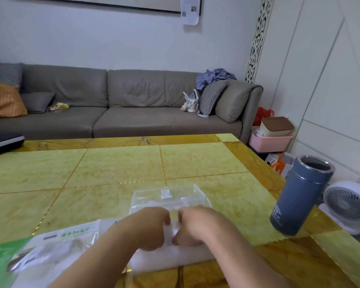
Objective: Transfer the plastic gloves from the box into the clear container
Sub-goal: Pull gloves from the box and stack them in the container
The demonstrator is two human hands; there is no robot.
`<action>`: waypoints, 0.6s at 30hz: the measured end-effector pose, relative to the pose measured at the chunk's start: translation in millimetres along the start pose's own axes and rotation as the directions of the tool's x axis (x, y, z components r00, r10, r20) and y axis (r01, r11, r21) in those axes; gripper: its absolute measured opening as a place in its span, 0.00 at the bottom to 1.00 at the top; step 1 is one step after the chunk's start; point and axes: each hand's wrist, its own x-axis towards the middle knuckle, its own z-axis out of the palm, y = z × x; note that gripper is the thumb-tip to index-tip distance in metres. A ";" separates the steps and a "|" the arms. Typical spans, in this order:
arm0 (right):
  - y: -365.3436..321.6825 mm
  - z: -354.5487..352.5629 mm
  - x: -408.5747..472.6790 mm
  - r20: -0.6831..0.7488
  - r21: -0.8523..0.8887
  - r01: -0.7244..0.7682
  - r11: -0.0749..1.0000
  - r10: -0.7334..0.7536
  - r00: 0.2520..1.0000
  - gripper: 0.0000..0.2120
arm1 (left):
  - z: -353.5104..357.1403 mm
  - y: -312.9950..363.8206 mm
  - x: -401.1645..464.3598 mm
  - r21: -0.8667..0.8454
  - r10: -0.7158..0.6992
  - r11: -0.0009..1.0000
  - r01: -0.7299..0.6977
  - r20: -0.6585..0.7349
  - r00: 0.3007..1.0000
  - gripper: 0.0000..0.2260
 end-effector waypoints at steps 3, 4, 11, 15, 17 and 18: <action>-4.1 -1.2 3.3 0.041 -0.035 -0.015 0.999 0.016 0.999 0.21 | -5.3 4.5 -5.5 0.085 -0.001 0.996 -0.003 0.044 0.999 0.26; -5.3 -1.5 3.2 0.047 -0.043 -0.010 0.999 0.012 0.999 0.20 | -8.1 6.2 -7.2 0.117 -0.001 0.993 -0.006 0.062 0.998 0.25; -6.0 4.2 -6.0 -0.038 -0.018 -0.009 1.000 0.009 0.999 0.17 | -3.9 12.2 -13.5 0.074 0.041 0.996 -0.048 0.089 0.995 0.20; -6.6 5.4 -17.4 -0.142 -0.026 -0.061 0.998 0.057 0.988 0.19 | 11.5 7.2 -26.5 0.018 0.077 0.997 -0.076 -0.080 0.994 0.15; -8.2 5.1 -26.3 -0.224 -0.041 -0.067 0.997 0.056 0.973 0.16 | 15.9 3.9 -32.1 0.027 0.086 0.996 -0.082 -0.223 0.971 0.14; -11.3 5.0 -30.7 -0.272 -0.048 -0.061 0.997 0.045 0.961 0.14 | 17.8 -1.3 -35.4 0.012 0.112 0.993 -0.114 -0.311 0.944 0.15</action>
